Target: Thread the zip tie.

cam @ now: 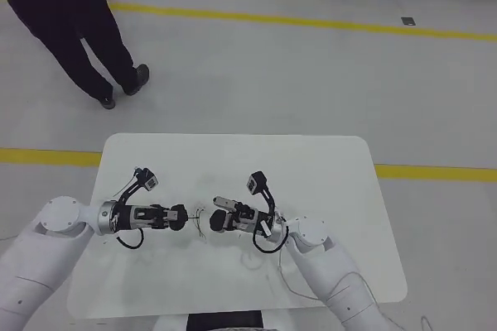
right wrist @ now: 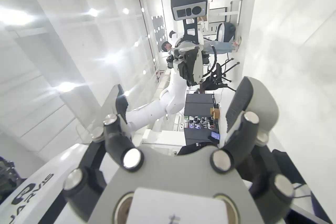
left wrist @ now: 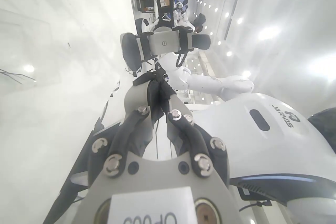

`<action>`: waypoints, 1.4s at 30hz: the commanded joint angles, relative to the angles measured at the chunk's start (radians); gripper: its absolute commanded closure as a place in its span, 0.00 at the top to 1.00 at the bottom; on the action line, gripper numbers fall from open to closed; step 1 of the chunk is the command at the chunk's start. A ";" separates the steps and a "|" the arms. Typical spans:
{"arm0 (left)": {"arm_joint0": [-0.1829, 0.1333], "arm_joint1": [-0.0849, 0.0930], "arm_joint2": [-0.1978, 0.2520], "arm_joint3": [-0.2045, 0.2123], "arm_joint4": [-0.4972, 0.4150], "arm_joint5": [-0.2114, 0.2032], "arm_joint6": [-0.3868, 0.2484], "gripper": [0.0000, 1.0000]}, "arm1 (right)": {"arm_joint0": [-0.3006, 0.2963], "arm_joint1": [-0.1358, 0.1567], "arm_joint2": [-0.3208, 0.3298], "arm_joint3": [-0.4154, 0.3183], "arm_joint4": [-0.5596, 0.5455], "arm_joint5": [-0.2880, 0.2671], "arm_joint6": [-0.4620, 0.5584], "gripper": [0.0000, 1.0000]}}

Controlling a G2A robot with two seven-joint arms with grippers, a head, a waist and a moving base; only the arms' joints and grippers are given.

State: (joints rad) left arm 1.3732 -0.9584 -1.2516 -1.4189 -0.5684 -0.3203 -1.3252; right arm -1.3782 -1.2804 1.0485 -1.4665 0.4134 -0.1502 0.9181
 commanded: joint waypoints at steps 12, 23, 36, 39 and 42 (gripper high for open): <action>0.005 0.000 0.024 -0.001 -0.007 0.010 0.041 0.00 | -0.002 -0.002 -0.033 0.036 0.043 -0.082 0.016 0.36; 0.005 0.000 0.024 -0.001 -0.007 0.010 0.041 0.00 | 0.031 -0.011 -0.077 0.107 0.050 -0.109 0.001 0.14; 0.005 0.000 0.024 -0.001 -0.007 0.010 0.041 0.00 | 0.054 -0.017 -0.102 0.143 0.067 -0.137 0.001 0.11; 0.005 0.000 0.024 -0.001 -0.007 0.010 0.041 0.00 | 0.056 -0.016 -0.104 0.141 0.067 -0.142 0.002 0.10; 0.005 0.000 0.024 -0.001 -0.007 0.010 0.041 0.00 | 0.055 -0.016 -0.105 0.137 0.065 -0.149 0.003 0.09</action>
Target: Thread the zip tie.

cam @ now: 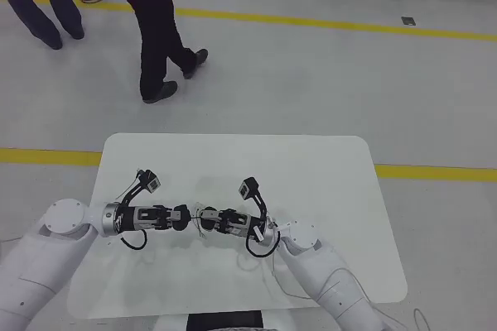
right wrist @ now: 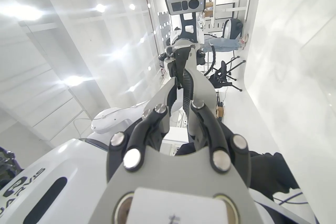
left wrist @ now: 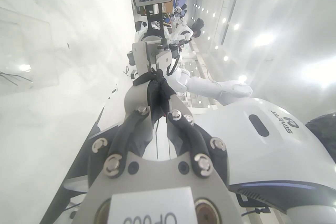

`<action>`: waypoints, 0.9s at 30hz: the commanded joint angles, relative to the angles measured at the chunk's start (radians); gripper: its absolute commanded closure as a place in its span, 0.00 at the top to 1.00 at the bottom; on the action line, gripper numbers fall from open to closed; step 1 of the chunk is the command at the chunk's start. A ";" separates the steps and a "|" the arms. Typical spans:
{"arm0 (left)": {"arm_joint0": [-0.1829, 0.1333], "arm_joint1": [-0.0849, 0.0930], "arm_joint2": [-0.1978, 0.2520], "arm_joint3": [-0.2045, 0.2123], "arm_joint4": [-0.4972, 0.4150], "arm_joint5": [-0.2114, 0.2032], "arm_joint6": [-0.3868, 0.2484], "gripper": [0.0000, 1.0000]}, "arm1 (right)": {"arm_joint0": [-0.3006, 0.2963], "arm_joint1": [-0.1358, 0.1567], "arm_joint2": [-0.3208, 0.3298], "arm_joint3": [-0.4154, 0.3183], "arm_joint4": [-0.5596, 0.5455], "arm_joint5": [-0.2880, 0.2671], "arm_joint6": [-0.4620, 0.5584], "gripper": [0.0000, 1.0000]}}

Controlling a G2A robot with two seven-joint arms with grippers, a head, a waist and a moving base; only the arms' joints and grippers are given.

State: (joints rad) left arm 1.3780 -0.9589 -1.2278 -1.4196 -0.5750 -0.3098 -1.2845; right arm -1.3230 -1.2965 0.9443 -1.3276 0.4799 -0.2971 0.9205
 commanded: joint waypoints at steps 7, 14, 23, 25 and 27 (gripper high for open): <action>0.000 0.000 0.000 0.000 0.000 0.000 0.000 0.00 | -0.005 0.004 0.000 -0.015 -0.006 -0.009 0.008 0.08; 0.000 0.000 0.000 0.000 0.000 0.000 0.000 0.00 | -0.008 0.007 0.000 -0.022 -0.009 -0.010 0.014 0.08; 0.000 0.000 0.000 0.000 0.000 0.000 0.000 0.00 | -0.006 0.009 -0.004 -0.024 -0.013 -0.005 0.007 0.00; 0.000 0.000 0.000 0.000 0.000 0.000 0.000 0.00 | -0.006 0.009 -0.005 -0.024 -0.013 -0.006 0.005 0.00; 0.000 0.000 0.000 0.000 0.000 0.000 0.000 0.00 | -0.005 0.010 -0.006 -0.024 -0.014 -0.006 0.004 0.00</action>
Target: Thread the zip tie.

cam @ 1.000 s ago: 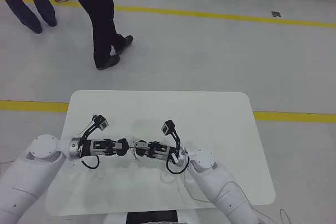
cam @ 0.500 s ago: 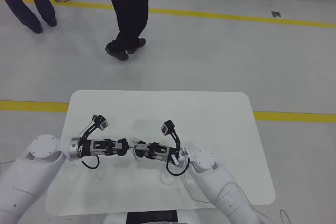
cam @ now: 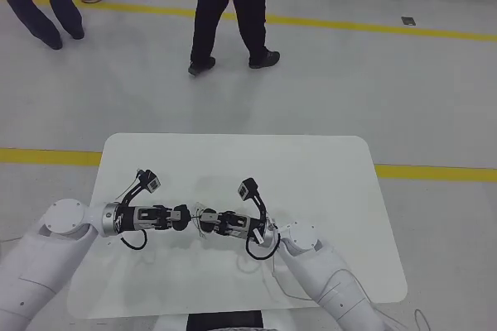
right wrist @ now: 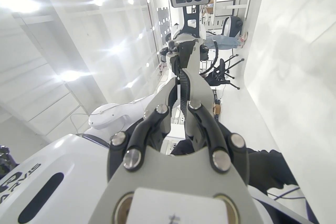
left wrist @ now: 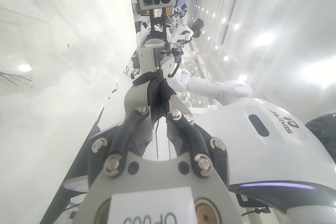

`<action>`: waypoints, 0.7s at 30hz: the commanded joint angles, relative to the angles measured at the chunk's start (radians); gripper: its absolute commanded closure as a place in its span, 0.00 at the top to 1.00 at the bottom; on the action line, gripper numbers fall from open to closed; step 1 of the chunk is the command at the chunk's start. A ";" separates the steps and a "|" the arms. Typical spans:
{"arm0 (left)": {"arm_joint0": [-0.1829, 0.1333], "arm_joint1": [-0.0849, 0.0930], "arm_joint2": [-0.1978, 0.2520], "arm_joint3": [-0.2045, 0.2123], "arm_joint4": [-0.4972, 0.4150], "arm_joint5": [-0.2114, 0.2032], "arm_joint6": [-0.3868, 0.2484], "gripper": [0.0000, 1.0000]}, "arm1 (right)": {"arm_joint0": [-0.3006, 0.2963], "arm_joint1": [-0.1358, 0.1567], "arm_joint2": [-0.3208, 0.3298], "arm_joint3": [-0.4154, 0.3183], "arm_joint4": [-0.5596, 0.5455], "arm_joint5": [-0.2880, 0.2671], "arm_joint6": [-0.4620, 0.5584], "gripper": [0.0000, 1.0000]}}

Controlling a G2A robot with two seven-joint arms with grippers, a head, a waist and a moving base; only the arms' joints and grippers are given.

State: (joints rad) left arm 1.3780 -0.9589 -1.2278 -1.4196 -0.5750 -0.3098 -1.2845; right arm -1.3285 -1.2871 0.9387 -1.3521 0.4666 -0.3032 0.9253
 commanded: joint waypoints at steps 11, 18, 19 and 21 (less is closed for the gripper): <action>0.003 -0.001 0.008 -0.012 0.008 0.007 0.030 1.00 | -0.003 0.002 -0.002 -0.003 0.005 -0.002 -0.010 0.00; 0.006 0.002 0.014 -0.020 0.003 0.008 0.034 1.00 | -0.011 0.003 0.001 -0.002 0.026 -0.015 -0.024 0.00; 0.006 0.003 0.015 -0.020 0.002 0.008 0.032 1.00 | -0.011 0.003 0.001 -0.002 0.028 -0.017 -0.025 0.00; 0.006 0.003 0.017 -0.020 -0.003 0.008 0.030 1.00 | -0.011 0.003 0.001 -0.001 0.031 -0.018 -0.026 0.00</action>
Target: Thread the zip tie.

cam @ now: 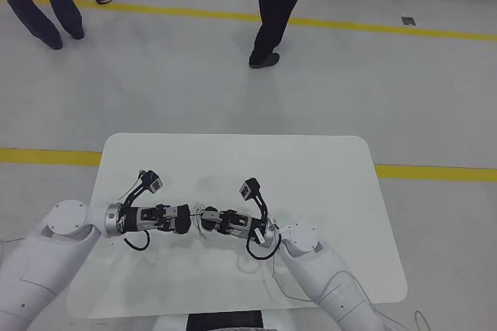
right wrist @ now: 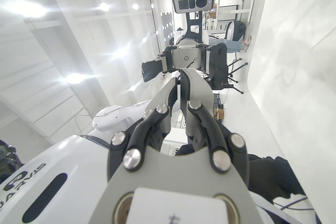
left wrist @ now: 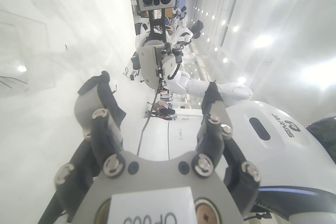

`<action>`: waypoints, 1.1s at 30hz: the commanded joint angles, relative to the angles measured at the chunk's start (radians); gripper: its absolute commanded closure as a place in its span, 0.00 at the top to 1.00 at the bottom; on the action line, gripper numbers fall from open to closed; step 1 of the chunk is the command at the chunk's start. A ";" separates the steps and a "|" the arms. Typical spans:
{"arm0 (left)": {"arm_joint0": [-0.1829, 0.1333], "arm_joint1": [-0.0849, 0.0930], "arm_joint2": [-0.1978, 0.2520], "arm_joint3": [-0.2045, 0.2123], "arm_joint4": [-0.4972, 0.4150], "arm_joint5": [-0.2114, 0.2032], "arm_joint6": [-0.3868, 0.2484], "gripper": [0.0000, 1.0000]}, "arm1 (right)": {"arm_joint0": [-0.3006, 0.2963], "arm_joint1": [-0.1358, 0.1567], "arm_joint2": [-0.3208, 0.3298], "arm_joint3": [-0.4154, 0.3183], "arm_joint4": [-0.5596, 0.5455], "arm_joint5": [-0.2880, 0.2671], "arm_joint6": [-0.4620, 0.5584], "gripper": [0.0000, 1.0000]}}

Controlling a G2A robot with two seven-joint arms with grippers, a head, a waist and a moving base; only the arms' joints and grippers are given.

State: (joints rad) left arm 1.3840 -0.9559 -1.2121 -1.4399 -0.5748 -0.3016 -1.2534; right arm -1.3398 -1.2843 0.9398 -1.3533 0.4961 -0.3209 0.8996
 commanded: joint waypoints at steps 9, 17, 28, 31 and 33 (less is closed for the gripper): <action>-0.004 0.003 0.015 -0.001 -0.020 -0.002 -0.011 0.60 | 0.009 -0.002 -0.017 0.005 -0.015 0.014 -0.011 0.00; -0.012 0.004 0.028 0.004 -0.015 -0.004 -0.004 0.35 | 0.017 -0.004 -0.032 0.005 -0.035 0.031 -0.018 0.00; -0.019 0.008 0.039 0.013 -0.007 -0.002 0.006 0.25 | 0.016 0.002 -0.026 -0.006 -0.054 0.048 -0.023 0.00; -0.023 0.008 0.045 0.017 -0.007 -0.001 0.008 0.23 | 0.014 0.004 -0.024 -0.012 -0.058 0.051 -0.021 0.00; -0.025 0.009 0.047 0.018 -0.009 -0.001 0.009 0.22 | 0.013 0.005 -0.024 -0.016 -0.064 0.055 -0.019 0.00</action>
State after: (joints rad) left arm 1.3606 -0.9474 -1.1664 -1.4224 -0.5822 -0.3024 -1.2451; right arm -1.3265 -1.2802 0.9162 -1.3668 0.4357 -0.2687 0.8798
